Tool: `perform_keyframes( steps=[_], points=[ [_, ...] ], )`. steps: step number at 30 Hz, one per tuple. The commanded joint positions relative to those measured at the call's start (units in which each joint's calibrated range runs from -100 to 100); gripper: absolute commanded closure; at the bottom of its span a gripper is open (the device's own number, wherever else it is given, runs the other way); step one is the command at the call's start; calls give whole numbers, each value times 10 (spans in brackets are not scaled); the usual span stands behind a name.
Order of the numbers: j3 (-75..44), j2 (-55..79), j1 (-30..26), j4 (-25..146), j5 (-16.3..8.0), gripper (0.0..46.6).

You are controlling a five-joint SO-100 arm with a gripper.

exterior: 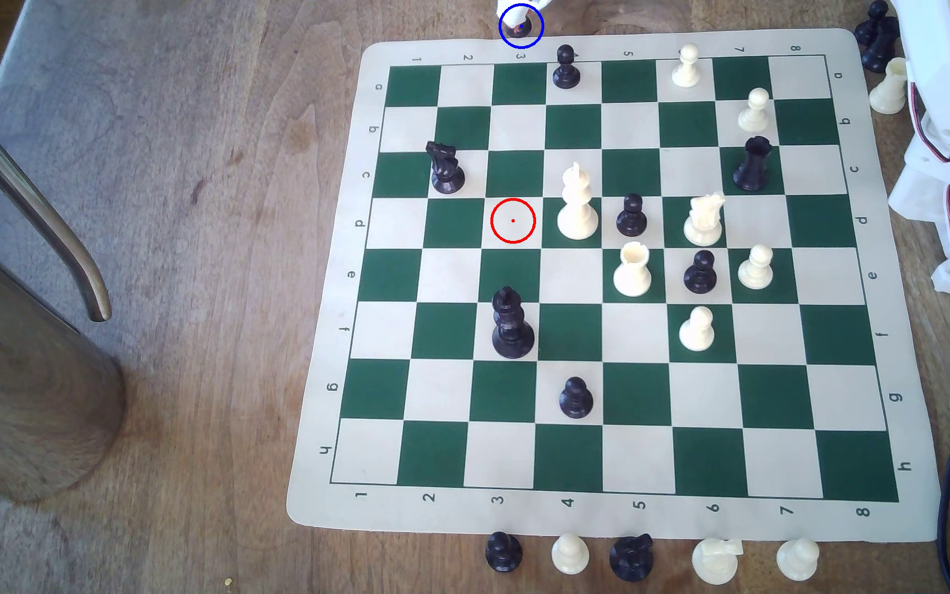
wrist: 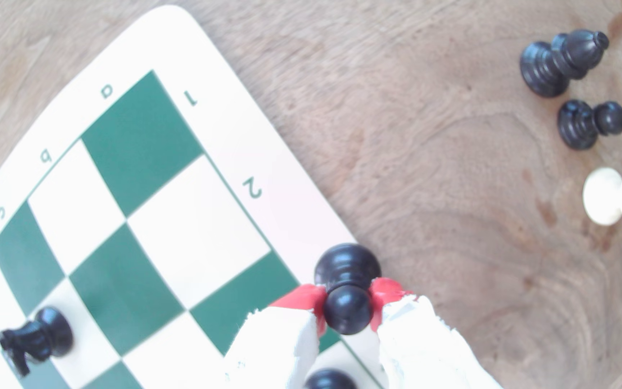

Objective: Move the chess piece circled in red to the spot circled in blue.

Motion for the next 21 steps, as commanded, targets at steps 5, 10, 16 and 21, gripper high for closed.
perform_keyframes(
  steps=[5,10,16,21],
  points=[
    [-54,0,8,-21,2,464],
    [-58,7,10,-24,3,464],
    [-58,14,12,-25,5,461],
    [-58,20,12,-28,5,440]
  ],
)
